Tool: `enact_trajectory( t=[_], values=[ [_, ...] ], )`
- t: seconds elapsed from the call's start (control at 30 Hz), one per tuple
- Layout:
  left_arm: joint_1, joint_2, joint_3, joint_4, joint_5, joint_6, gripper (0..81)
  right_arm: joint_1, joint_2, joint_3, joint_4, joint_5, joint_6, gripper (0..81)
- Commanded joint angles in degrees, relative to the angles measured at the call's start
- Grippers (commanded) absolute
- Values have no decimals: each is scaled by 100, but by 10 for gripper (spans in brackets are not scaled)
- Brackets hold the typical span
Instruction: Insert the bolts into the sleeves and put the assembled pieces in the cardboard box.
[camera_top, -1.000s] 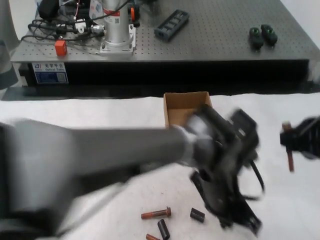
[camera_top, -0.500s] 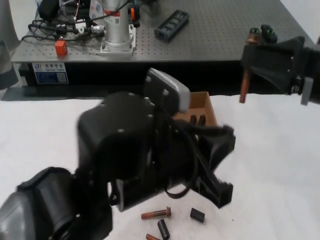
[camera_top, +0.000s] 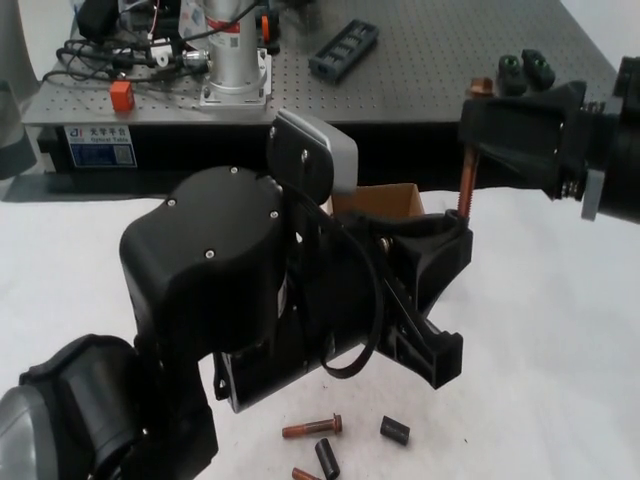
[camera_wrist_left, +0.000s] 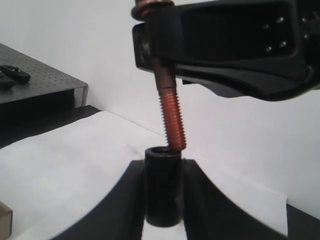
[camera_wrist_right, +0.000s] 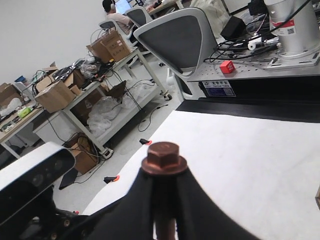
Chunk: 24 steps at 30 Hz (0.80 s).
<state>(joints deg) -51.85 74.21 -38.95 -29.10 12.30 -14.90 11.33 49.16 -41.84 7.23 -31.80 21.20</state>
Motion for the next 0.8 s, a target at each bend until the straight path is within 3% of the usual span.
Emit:
enact_trajectory(
  t=[0.0,0.47,0.77],
  values=[
    [18,-65,-24,-271,32,-96,6,15,-51,-17,-117,19,-45,32],
    [18,-65,-24,-274,315,-84,6,15,-51,-17,12,-7,-69,32],
    [18,-65,-24,-274,-290,-98,6,15,-51,-17,74,-223,-213,32]
  ],
)
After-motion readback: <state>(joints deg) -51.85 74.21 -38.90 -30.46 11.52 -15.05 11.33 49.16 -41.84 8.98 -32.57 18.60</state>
